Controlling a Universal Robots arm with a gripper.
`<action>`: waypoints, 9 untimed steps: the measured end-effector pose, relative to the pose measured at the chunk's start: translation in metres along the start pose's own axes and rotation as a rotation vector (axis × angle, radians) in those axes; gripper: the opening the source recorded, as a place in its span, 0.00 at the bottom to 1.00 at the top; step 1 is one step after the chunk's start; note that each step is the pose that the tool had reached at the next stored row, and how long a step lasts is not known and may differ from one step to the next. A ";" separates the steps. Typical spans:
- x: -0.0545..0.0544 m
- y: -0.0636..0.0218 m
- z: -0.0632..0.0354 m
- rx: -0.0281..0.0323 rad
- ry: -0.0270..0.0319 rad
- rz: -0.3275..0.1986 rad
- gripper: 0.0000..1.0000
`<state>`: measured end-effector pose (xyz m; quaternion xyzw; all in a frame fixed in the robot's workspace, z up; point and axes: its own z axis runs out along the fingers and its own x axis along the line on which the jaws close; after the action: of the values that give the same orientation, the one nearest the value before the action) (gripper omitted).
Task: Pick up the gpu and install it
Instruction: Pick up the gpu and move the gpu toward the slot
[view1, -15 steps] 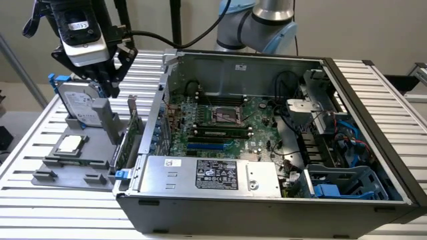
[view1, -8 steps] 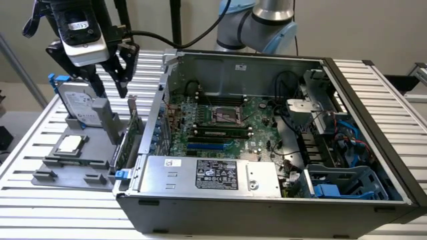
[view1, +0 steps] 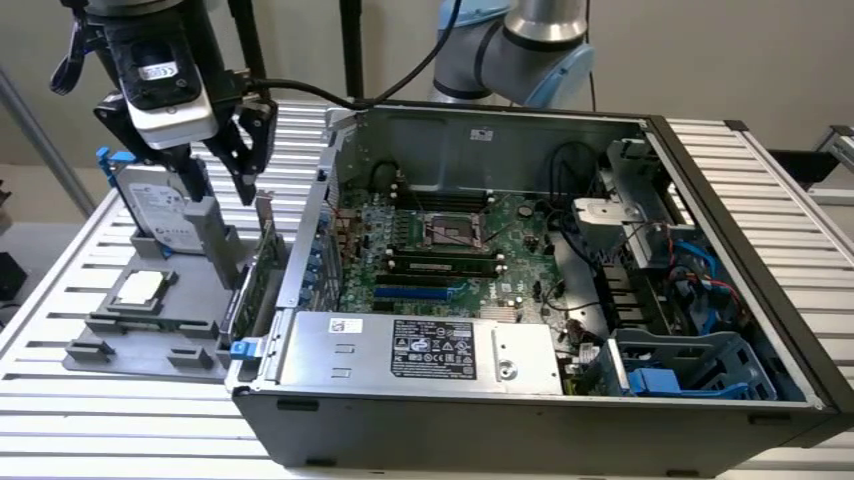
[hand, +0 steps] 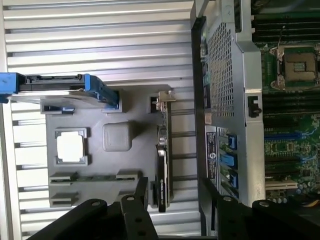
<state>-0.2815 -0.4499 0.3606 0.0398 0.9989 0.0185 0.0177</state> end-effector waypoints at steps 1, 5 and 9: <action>0.000 -0.0001 0.0018 0.0000 0.0000 0.001 1.00; 0.001 -0.0004 0.0089 0.0002 0.0000 0.002 1.00; 0.002 -0.0007 0.0163 0.0001 0.0000 0.002 1.00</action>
<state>-0.2826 -0.4498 0.3443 0.0408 0.9988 0.0185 0.0177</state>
